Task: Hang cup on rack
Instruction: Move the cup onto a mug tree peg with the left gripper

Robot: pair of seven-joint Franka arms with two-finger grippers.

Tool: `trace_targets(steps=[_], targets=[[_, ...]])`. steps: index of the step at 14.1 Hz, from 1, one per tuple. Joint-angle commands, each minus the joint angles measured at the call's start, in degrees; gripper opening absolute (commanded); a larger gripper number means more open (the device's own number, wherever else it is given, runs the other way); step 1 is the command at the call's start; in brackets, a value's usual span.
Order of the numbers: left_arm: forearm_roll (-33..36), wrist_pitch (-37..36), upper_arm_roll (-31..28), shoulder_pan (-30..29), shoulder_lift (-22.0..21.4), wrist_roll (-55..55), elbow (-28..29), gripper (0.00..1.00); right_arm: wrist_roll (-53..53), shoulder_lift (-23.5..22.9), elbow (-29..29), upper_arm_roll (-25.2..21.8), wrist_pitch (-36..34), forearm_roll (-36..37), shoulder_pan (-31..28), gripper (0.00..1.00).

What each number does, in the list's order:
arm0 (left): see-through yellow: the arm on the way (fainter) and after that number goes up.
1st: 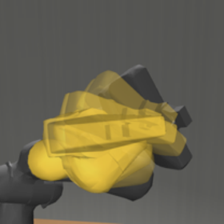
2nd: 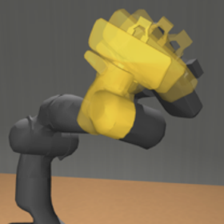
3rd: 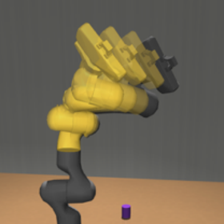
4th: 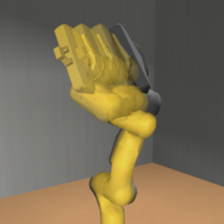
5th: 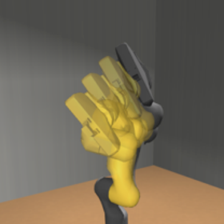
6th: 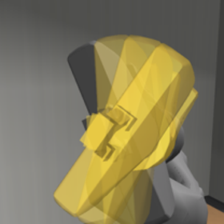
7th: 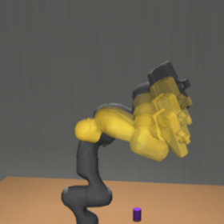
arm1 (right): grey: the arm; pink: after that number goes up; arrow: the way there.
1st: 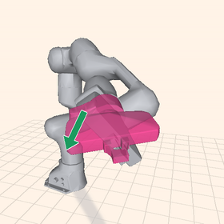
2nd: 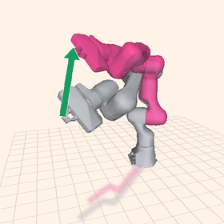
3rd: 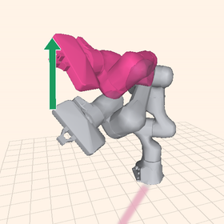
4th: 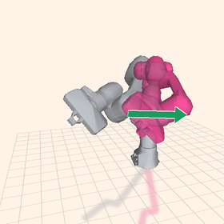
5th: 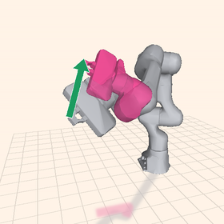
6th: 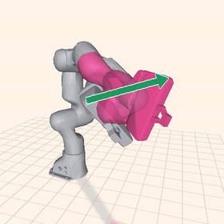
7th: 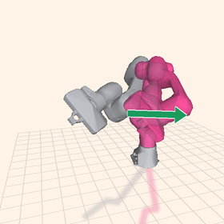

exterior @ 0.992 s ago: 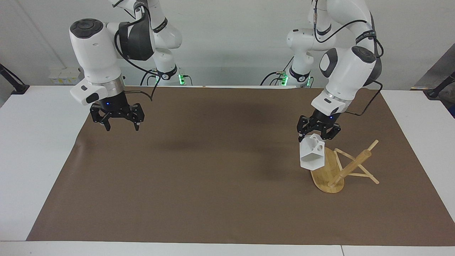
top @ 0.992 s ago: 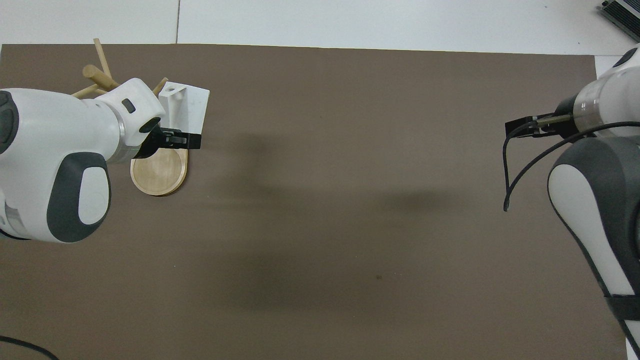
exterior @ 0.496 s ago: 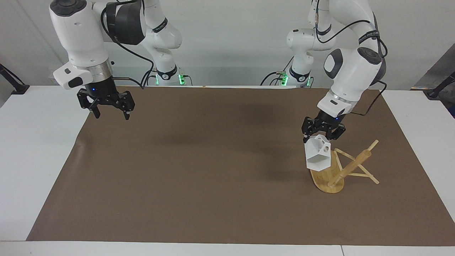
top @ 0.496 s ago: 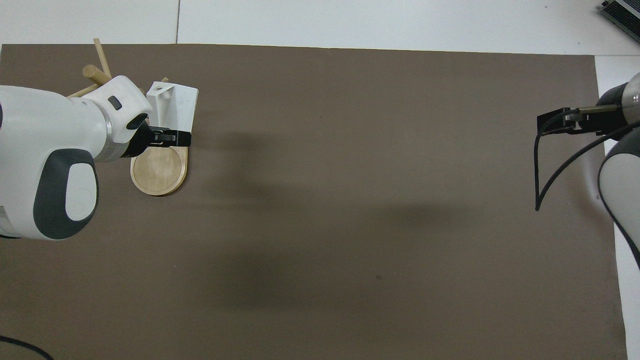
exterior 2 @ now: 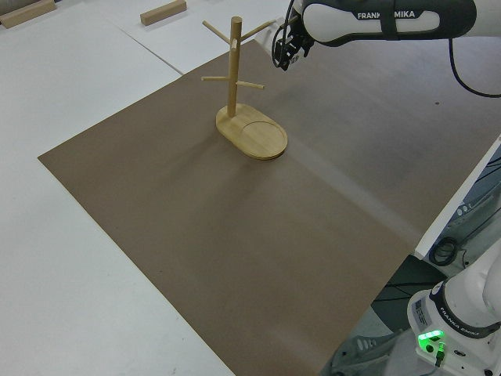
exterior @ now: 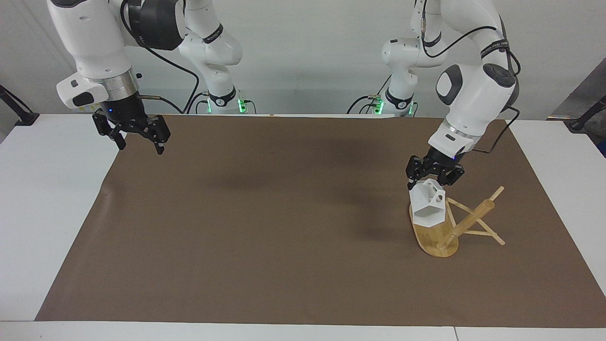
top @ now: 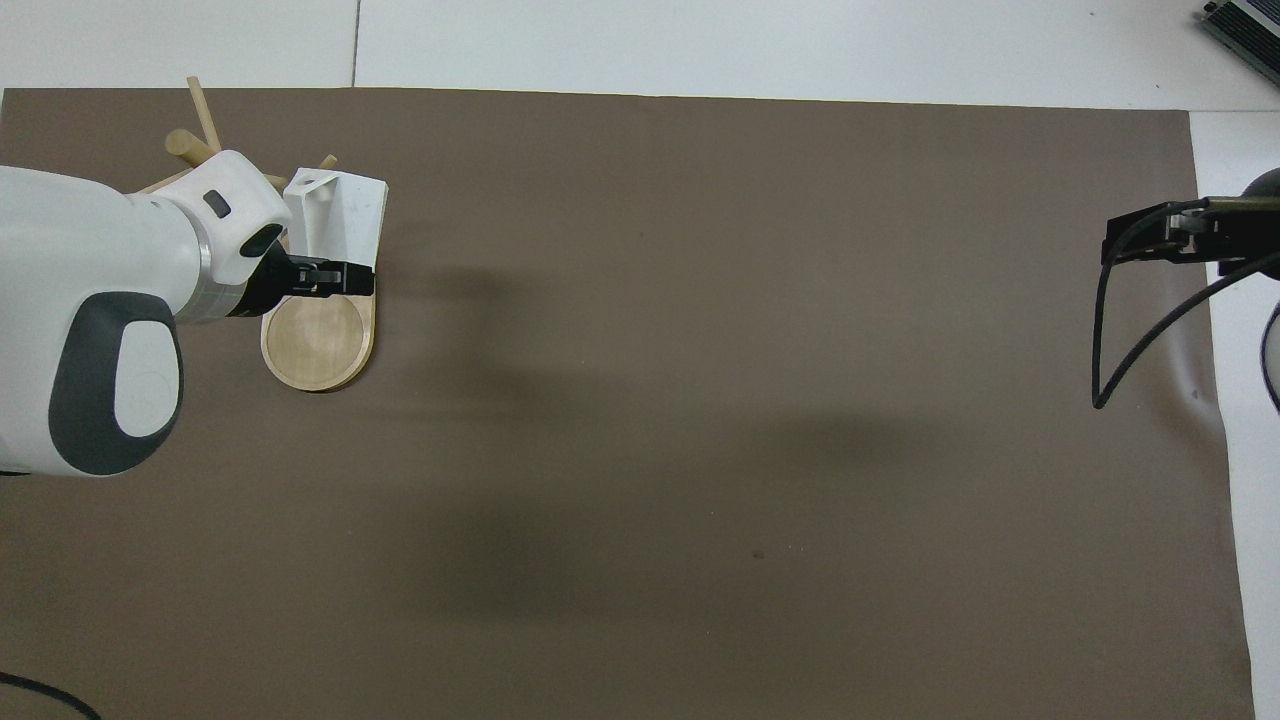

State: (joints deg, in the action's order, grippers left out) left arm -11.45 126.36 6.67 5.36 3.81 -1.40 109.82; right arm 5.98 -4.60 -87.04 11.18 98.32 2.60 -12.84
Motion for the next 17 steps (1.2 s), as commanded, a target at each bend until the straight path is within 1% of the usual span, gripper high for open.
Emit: trace_targets(steps=[1,3,6,12,14,17], targets=[[-2.6,-1.7,0.2,-0.5,-0.1,0.7,-0.8,0.0,-2.8,0.0,-0.4,0.3,1.4,-3.8,-2.7,1.0],[-2.9,-2.4,0.2,-1.1,-0.2,0.6,-0.8,0.0,-6.6,0.1,-1.2,0.1,2.9,-3.9,-2.9,1.0],[-4.1,-2.5,0.2,-1.3,-0.5,0.6,-0.8,0.0,-6.4,1.2,-3.0,-0.2,3.3,-3.8,-3.2,1.0],[-5.3,-1.5,0.1,-1.5,-0.6,0.4,-1.4,0.0,-6.5,1.3,-3.0,-0.1,3.1,-3.8,-3.1,1.0],[-8.3,0.0,0.0,-2.5,-0.5,0.5,-1.4,0.0,-6.5,1.3,-3.0,-0.1,2.5,-3.8,-3.1,1.0],[-9.0,0.1,0.1,-3.7,-0.4,0.6,-1.4,0.0,-6.4,1.3,-3.0,-0.1,2.4,-3.8,-2.9,1.0]])
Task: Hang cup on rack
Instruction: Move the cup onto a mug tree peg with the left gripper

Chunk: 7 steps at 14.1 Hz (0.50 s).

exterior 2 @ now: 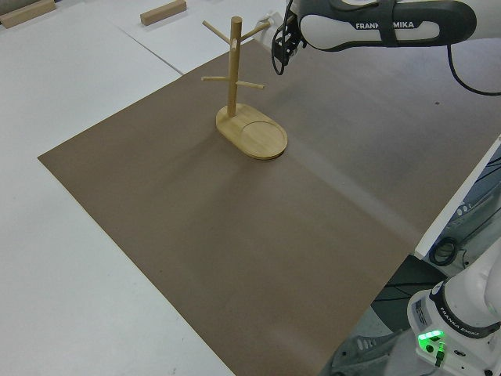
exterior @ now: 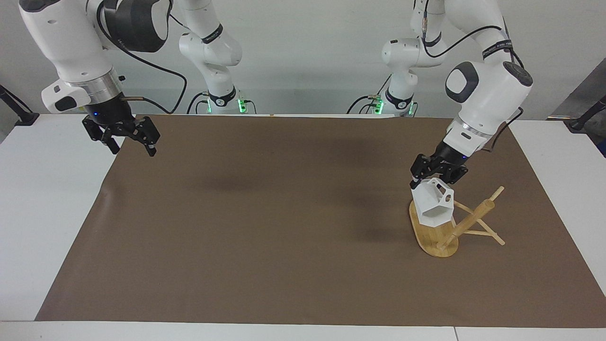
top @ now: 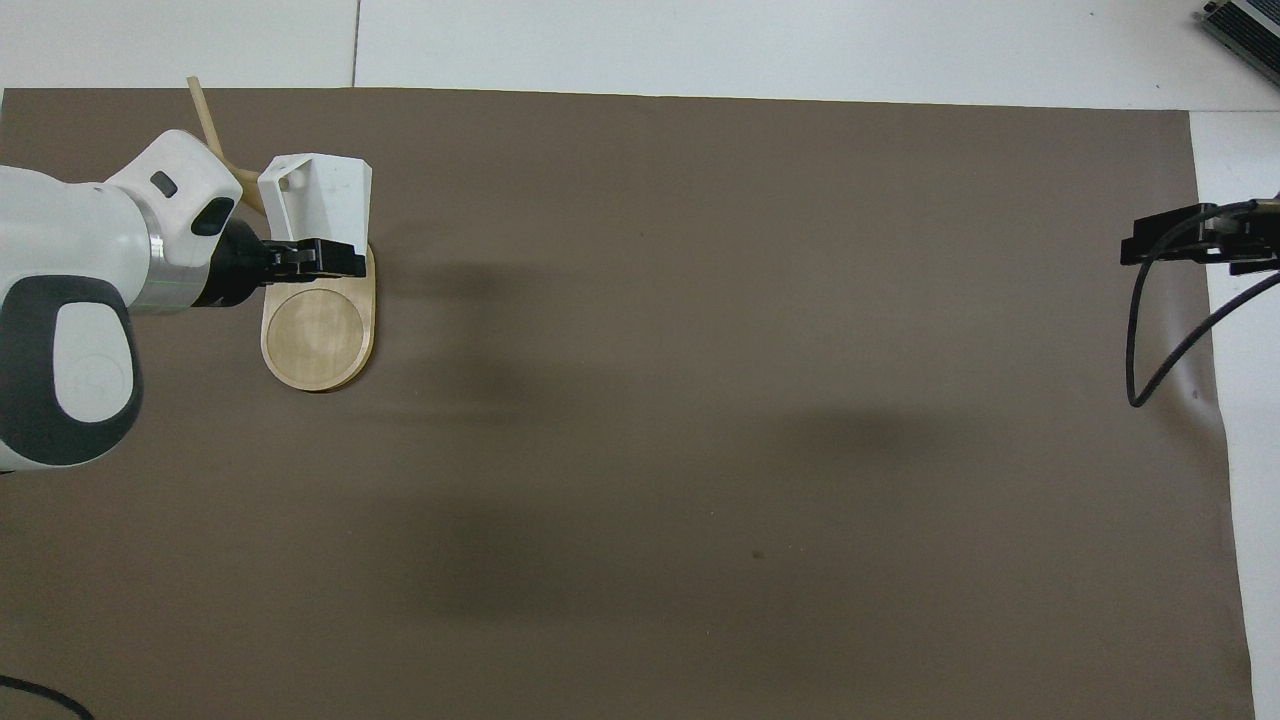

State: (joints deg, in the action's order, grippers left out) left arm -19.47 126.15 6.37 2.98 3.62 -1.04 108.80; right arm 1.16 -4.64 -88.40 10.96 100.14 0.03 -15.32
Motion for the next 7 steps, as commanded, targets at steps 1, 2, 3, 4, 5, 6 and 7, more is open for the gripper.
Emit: trace_targets(steps=[1,2,3,4,5,6,7], targets=[[-1.1,0.2,0.4,-1.3,-0.2,0.3,-0.2,0.0,-1.8,1.4,-1.6,0.1,0.2,-1.3,-0.4,1.0],[-1.7,0.2,0.4,-1.4,-0.3,0.5,-0.1,0.0,-1.9,1.4,-1.6,0.1,-0.1,-1.3,-0.4,1.0],[-2.1,0.1,0.3,-1.5,-0.4,0.7,0.2,0.0,-1.9,1.4,-1.6,0.1,-0.6,-1.3,-0.5,1.0],[-2.8,-0.3,0.4,-2.4,-0.5,0.6,0.4,0.0,-1.8,1.5,-1.6,0.0,-2.1,-1.3,-0.5,1.0],[-3.5,-0.5,0.4,-2.6,-0.6,0.6,0.6,0.0,-1.7,1.7,-1.6,0.0,-3.1,-1.3,-0.5,1.0],[-3.7,-0.7,0.4,-2.6,-0.7,0.6,0.9,0.0,-1.7,1.7,-1.6,0.0,-3.3,-1.3,-0.5,1.0],[-4.1,-1.7,0.4,-2.7,-0.8,0.6,0.9,0.0,-1.7,1.7,-1.6,0.0,-3.8,-1.3,-0.6,1.0]])
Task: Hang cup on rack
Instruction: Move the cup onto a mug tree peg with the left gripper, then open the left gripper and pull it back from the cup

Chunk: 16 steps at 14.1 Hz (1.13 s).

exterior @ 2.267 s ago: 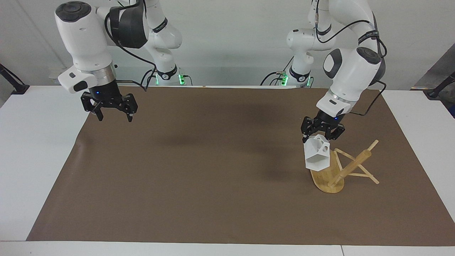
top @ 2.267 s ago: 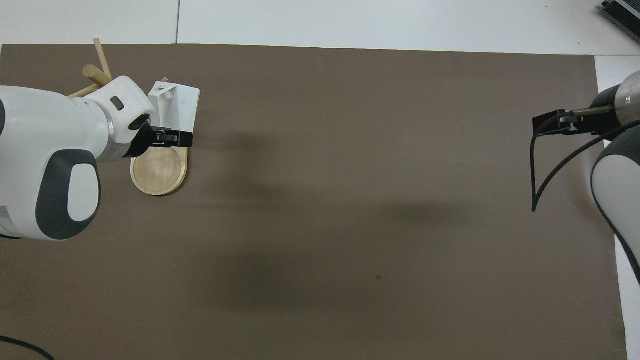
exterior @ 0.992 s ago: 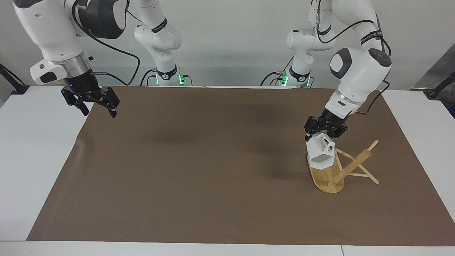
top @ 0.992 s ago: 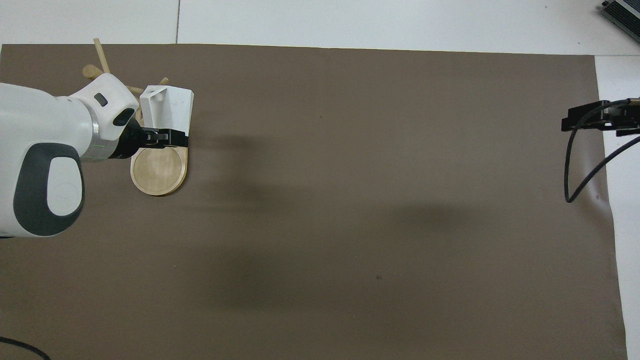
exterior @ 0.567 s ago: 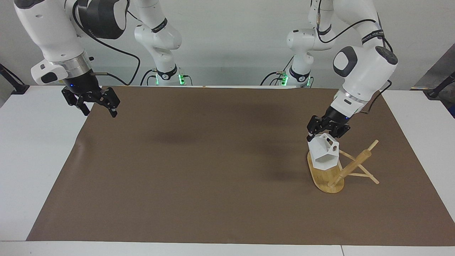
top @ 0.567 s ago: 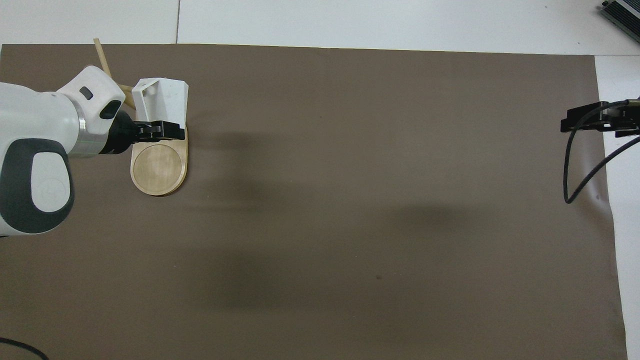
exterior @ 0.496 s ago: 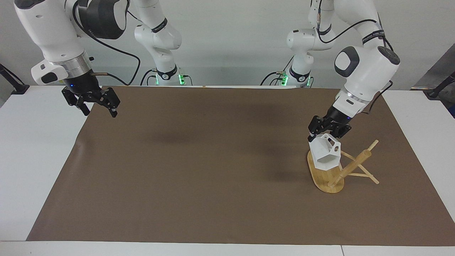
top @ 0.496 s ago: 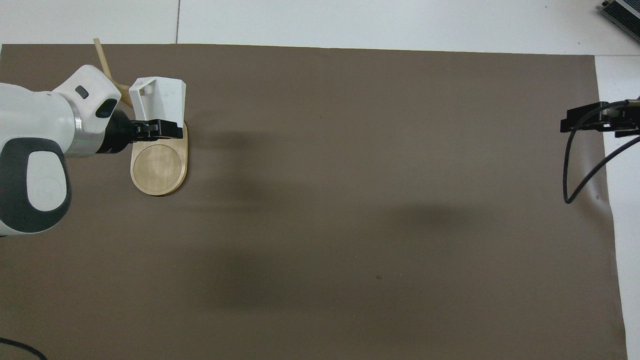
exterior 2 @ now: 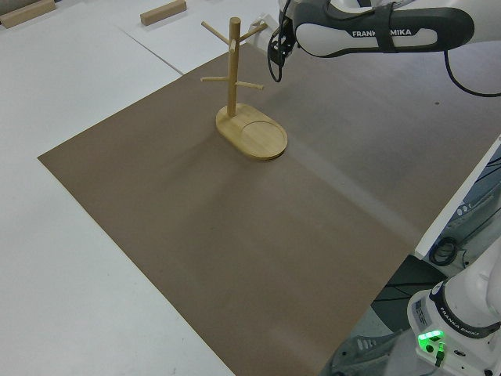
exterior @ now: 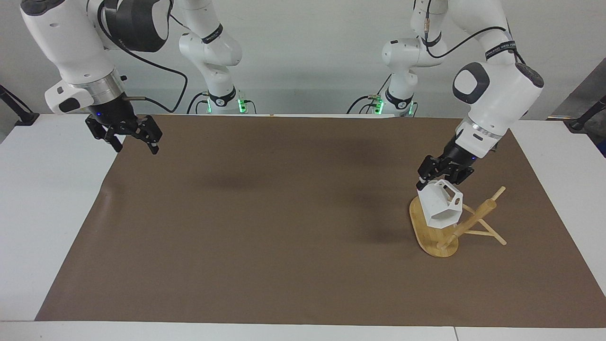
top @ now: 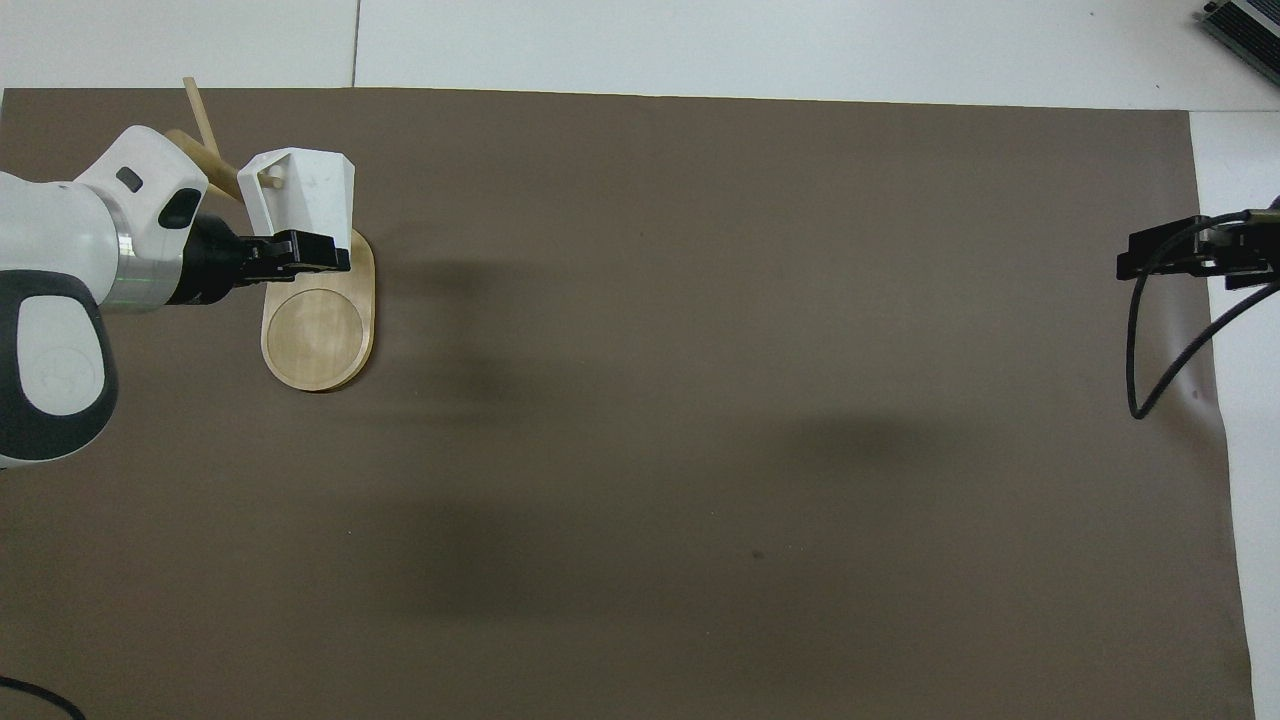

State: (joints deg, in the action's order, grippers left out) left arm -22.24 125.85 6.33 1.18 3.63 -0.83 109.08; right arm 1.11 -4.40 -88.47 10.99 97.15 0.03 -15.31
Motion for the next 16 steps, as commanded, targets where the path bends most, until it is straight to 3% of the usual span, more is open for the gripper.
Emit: trace_targets(steps=[1,6,8,11,16], targets=[[-1.3,-1.7,0.4,-1.1,-0.9,0.4,0.6,0.0,-1.7,1.5,-1.5,0.0,-1.3,-1.3,-0.7,1.0],[-1.3,-3.1,0.4,-2.9,-1.1,0.6,0.9,0.01,-1.7,1.6,-1.5,0.3,-1.2,-1.3,0.1,1.0],[-1.3,-3.2,0.3,-3.0,-1.0,0.5,0.7,0.29,-1.7,1.6,-1.5,0.2,-1.2,-1.3,0.0,1.0],[-1.1,-3.2,0.3,-3.1,-1.1,0.6,0.3,1.0,-1.7,1.6,-1.5,0.2,-1.2,-1.3,0.0,1.0],[0.5,-8.1,-0.4,-3.7,-5.2,0.4,0.9,1.0,-1.7,1.6,-1.5,0.2,-1.2,-1.3,0.0,1.0]])
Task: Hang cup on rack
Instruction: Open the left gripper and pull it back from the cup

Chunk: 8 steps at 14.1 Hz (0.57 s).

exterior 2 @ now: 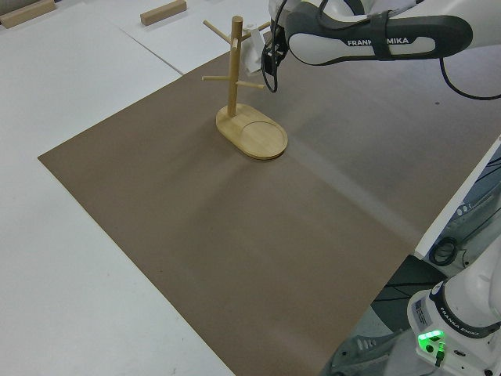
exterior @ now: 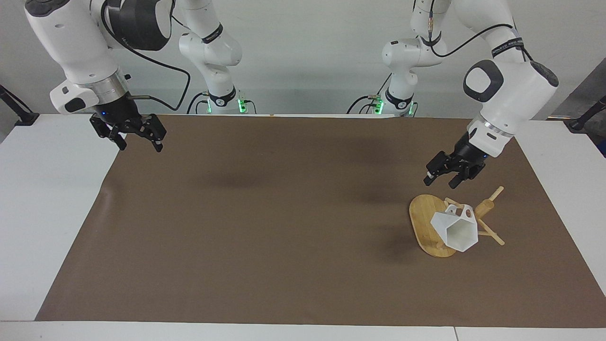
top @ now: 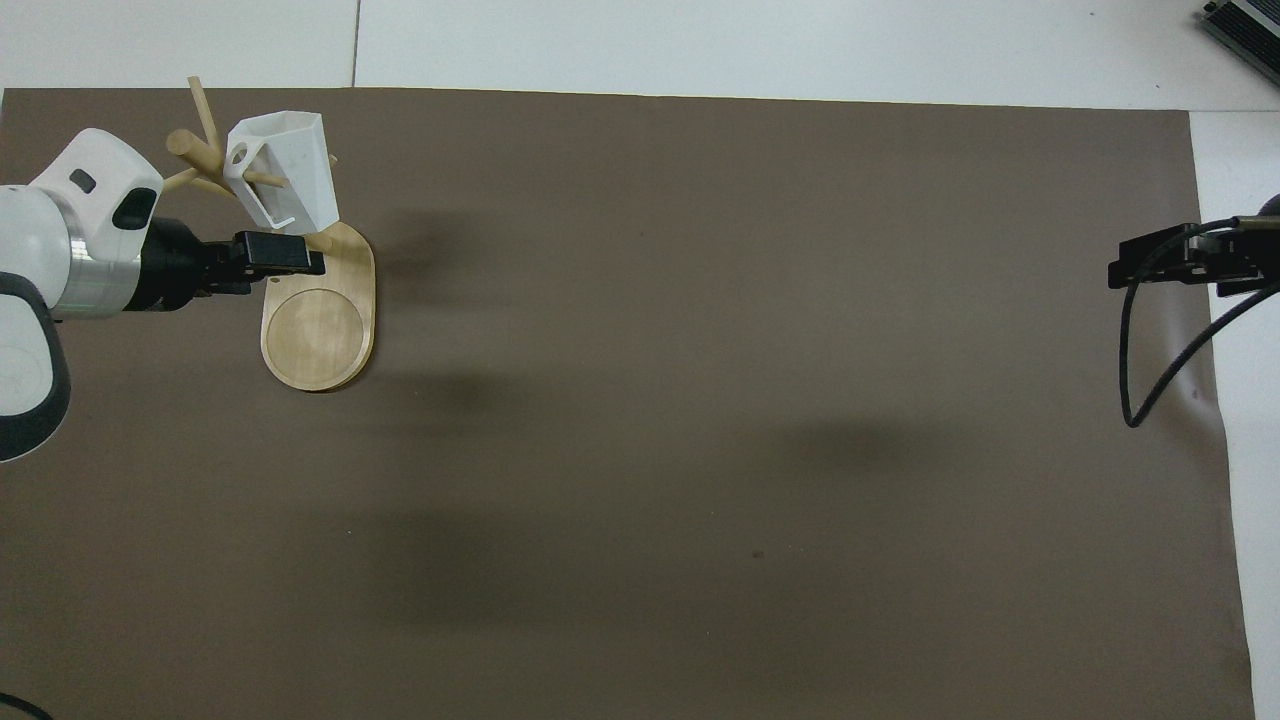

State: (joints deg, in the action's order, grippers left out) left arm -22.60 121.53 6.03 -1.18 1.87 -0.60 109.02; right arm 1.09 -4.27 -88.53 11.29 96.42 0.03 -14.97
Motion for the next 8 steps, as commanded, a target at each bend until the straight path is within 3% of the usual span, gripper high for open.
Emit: trace_targets(steps=[1,3,8], targets=[[2.5,-5.8,-0.1,-2.4,-4.5,-0.3,0.9,1.0,-1.7,1.5,-1.5,-0.1,-0.4,-1.3,-0.3,1.0],[8.9,-8.8,-0.1,-2.7,-7.0,-1.2,0.8,1.0,-1.7,1.5,-1.5,-0.1,-0.4,-1.3,-0.3,1.0],[16.2,-15.5,-0.1,-2.6,-8.6,-8.4,-2.5,1.0,-1.7,1.5,-1.5,-0.1,-0.4,-1.3,-0.3,1.0]])
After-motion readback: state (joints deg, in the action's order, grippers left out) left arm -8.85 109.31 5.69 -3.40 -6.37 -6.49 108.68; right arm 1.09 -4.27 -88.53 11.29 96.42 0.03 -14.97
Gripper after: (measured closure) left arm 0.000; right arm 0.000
